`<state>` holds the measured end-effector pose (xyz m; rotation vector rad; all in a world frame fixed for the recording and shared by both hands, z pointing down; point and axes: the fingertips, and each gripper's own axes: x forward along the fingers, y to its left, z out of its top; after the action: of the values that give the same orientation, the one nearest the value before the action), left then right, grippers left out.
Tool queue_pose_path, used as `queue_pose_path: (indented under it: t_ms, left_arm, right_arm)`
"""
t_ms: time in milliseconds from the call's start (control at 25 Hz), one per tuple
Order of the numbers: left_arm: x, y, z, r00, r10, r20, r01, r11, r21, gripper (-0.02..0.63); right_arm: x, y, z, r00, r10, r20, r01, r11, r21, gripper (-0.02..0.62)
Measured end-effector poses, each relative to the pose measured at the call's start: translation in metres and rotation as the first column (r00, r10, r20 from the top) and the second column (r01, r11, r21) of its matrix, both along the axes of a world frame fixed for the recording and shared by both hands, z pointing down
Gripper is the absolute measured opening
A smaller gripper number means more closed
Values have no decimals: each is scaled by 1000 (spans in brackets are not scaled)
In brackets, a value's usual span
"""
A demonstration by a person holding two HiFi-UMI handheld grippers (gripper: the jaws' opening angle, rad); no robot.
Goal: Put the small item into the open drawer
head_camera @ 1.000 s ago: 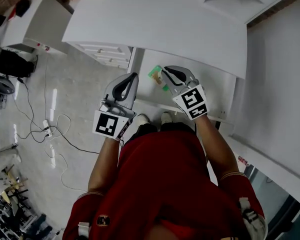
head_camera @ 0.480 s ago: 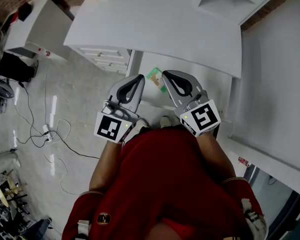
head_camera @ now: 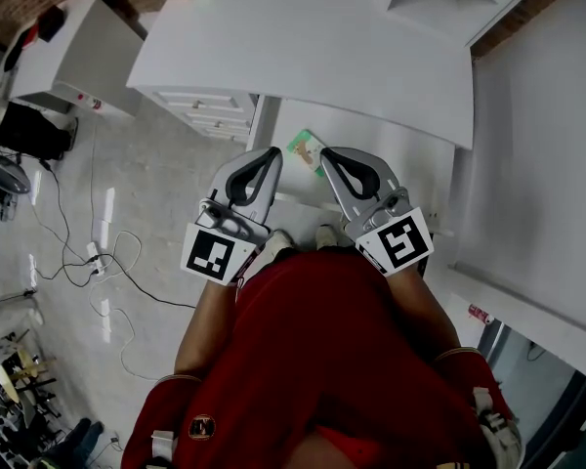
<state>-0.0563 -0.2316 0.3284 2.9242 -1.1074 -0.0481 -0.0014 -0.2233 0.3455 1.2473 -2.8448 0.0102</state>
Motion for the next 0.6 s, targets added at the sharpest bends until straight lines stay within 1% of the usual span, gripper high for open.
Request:
queue_pose_path:
  t_ms: [400, 600]
  left_arm:
    - [-1, 3, 1, 1000, 2, 5, -2, 1000, -1, 0]
    - [0, 0, 0, 1000, 6, 5, -6, 1000, 0, 0]
  right_arm:
    - [1, 2, -5, 1000, 8, 9, -8, 1000, 21, 11]
    - [3, 1, 0, 1000, 8, -13, -8, 1000, 12, 11]
